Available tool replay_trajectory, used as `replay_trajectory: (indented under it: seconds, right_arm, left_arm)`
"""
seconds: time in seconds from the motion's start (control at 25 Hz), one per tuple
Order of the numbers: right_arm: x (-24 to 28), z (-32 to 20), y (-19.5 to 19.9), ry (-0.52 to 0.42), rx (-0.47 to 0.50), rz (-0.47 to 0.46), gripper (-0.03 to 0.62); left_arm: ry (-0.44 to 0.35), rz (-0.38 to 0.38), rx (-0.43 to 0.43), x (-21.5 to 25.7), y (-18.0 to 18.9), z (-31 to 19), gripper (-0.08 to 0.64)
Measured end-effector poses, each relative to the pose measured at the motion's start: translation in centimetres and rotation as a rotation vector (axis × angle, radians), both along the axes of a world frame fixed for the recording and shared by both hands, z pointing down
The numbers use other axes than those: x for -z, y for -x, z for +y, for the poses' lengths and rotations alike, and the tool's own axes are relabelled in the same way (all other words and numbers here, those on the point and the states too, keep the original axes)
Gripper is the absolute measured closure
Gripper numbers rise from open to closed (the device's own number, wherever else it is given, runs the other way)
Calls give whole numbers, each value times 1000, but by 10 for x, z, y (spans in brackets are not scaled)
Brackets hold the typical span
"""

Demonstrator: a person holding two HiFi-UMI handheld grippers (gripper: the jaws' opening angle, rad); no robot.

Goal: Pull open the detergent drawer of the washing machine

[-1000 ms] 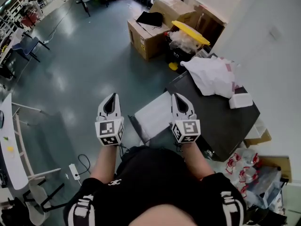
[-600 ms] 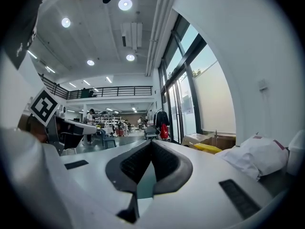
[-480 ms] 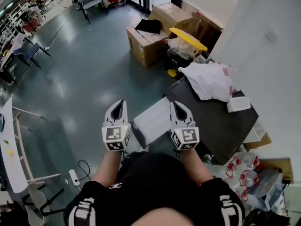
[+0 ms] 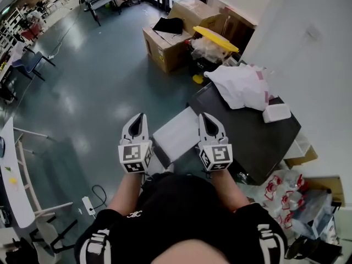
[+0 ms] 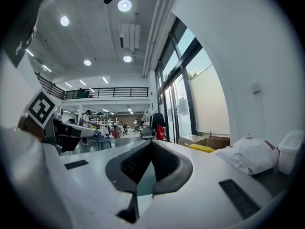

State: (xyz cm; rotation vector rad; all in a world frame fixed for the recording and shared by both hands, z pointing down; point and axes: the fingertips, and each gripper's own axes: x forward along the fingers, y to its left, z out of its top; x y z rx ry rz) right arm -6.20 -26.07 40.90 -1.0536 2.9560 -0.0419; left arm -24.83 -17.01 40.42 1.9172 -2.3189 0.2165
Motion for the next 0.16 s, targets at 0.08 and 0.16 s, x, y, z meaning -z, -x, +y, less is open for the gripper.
replay_trajectory:
  seconds: [0.08,0.16]
  right_arm:
    - [0,-1,-3,0,-3,0,591]
    - [0,-3,-5,-1,-6,0,591]
  left_arm:
    - [0,4,0,-2,-2,-1,558]
    - [-3,8,0,-2,-4,-2,558]
